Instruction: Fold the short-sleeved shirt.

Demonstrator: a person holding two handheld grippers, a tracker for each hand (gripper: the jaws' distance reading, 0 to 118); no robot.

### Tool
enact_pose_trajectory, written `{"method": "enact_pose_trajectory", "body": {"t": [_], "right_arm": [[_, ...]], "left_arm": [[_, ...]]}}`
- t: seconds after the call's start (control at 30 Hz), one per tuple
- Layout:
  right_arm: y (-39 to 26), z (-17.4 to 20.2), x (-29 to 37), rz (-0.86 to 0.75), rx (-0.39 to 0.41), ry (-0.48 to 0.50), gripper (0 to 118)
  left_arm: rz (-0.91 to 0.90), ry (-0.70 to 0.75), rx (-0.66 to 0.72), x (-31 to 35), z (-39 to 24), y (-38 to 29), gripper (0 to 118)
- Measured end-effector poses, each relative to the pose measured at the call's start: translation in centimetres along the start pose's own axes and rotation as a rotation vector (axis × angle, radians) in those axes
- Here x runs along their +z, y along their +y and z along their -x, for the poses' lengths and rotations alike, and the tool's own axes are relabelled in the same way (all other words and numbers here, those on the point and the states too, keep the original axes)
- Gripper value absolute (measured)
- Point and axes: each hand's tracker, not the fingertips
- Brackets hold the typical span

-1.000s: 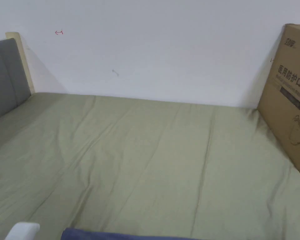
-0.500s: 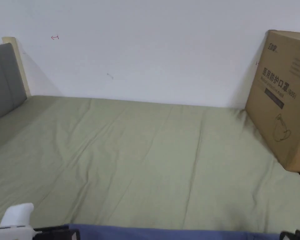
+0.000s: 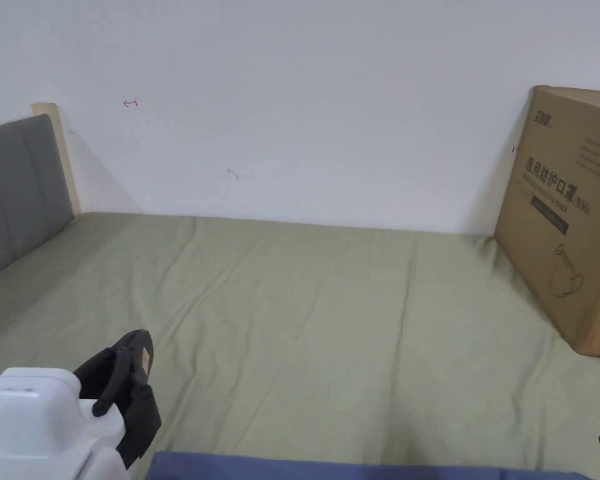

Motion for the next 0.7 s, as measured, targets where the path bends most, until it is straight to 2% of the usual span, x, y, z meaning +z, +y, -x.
{"method": "enact_pose_trajectory", "body": {"t": [0.07,0.17,0.23,0.33,0.4,0.43,0.47,0.5,0.53,0.57,0.6,0.63,0.7], "right_arm": [[1.0,-1.1,-0.1,0.083,-0.098,0.07,6],[1.6,-2.3,-0.4,0.12,-0.174,0.135,6],[1.8,-2.7,-0.7,0.13,-0.173,0.16,6],[1.4,-3.1,-1.3,0.162,-0.157,0.182,6],[1.1,-2.3,-1.7,0.199,-0.115,0.185,6],[0.8,-2.1,-1.9,0.218,-0.094,0.186,6],[0.5,-1.9,-2.2,0.235,-0.074,0.19,6],[0.4,-1.4,-2.4,0.247,-0.061,0.195,6],[0.1,-1.1,-2.6,0.265,-0.051,0.2,6],[-0.2,-0.8,-2.9,0.286,-0.047,0.201,6],[-0.4,-0.5,-3.1,0.308,-0.049,0.201,6],[-0.6,-0.2,-3.2,0.333,-0.056,0.204,6],[-1.1,0.4,-3.7,0.379,-0.061,0.21,6]], "left_arm": [[0.05,-0.11,0.082,-0.3,1.3,0.4,0],[0.153,-0.077,0.118,-1.3,3.7,0.8,0],[0.269,-0.125,0.176,-3.5,7.3,0.4,0],[0.565,-0.256,0.385,-8.1,13.2,-2.9,0],[0.708,-0.179,0.415,-10.2,15.6,-6.5,1],[0.759,-0.166,0.47,-10.9,16.9,-8.5,11],[0.813,-0.19,0.544,-11.6,17.7,-10.3,44],[0.834,-0.201,0.591,-12.0,18.5,-11.9,103],[0.88,-0.221,0.65,-12.6,19.1,-13.8,118],[0.917,-0.251,0.72,-13.0,19.6,-15.5,114],[0.884,-0.298,0.797,-12.7,20.6,-16.3,115],[0.929,-0.331,0.856,-13.5,21.1,-17.6,116],[0.946,-0.388,0.921,-14.3,21.8,-19.7,118]]}}
